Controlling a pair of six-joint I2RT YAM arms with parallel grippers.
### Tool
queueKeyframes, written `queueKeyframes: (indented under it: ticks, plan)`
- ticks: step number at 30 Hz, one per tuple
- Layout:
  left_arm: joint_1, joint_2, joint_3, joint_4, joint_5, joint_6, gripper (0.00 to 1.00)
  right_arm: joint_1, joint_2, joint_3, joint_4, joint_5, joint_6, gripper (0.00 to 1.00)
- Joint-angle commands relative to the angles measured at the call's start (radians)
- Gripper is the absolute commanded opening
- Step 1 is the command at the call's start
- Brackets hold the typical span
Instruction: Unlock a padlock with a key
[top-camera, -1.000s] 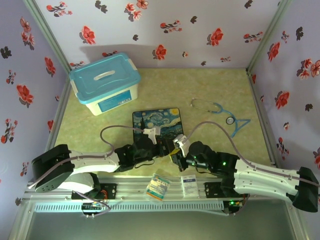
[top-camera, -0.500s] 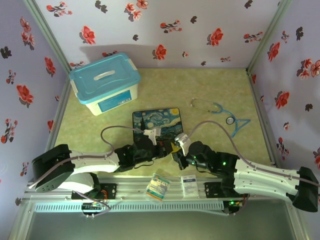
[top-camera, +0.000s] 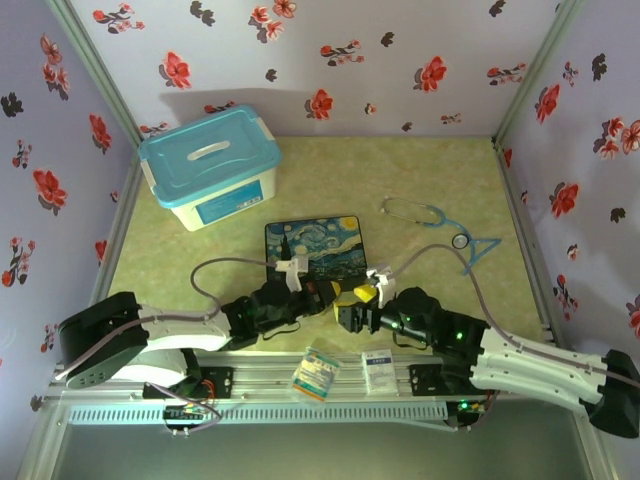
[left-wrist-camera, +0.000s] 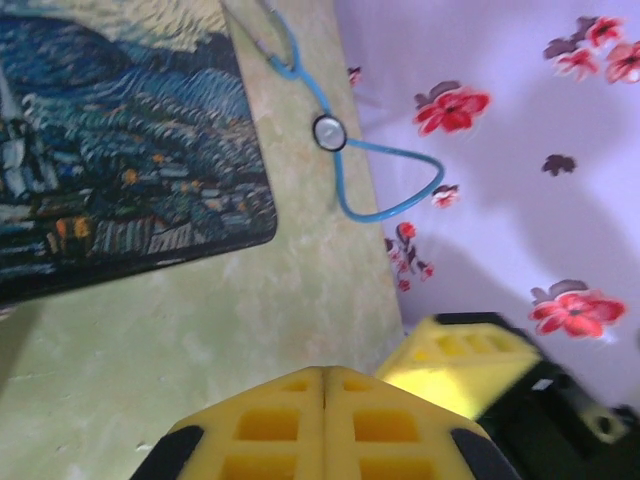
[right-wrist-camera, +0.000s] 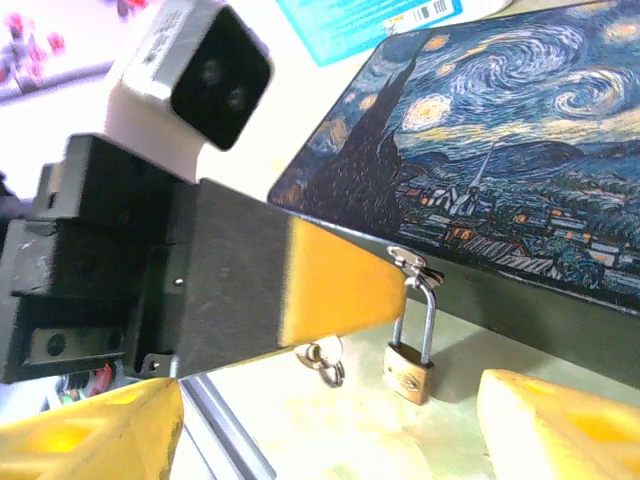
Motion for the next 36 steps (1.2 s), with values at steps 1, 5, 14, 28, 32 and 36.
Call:
queueKeyframes:
  ticks: [1, 5, 14, 28, 32, 36]
  plan:
    - [0.004, -0.001, -0.009, 0.222, -0.047, 0.051, 0.0, -0.044, -0.014, -0.087, 0.316, -0.083, 0.215, 0.77]
    - [0.005, 0.008, 0.004, 0.31, -0.05, 0.069, 0.0, -0.058, -0.008, -0.122, 0.435, -0.114, 0.269, 0.75]
    - [0.002, 0.02, 0.041, 0.312, -0.048, 0.057, 0.0, -0.087, -0.091, -0.197, 0.56, -0.105, 0.287, 0.59]
    - [-0.023, 0.036, 0.094, 0.316, -0.046, 0.081, 0.0, -0.115, 0.029, -0.195, 0.746, -0.149, 0.299, 0.47]
    - [-0.026, 0.036, 0.092, 0.323, -0.047, 0.079, 0.0, -0.129, 0.061, -0.2, 0.797, -0.158, 0.31, 0.41]
    - [-0.028, 0.034, 0.088, 0.322, -0.047, 0.076, 0.0, -0.145, 0.064, -0.199, 0.802, -0.165, 0.312, 0.31]
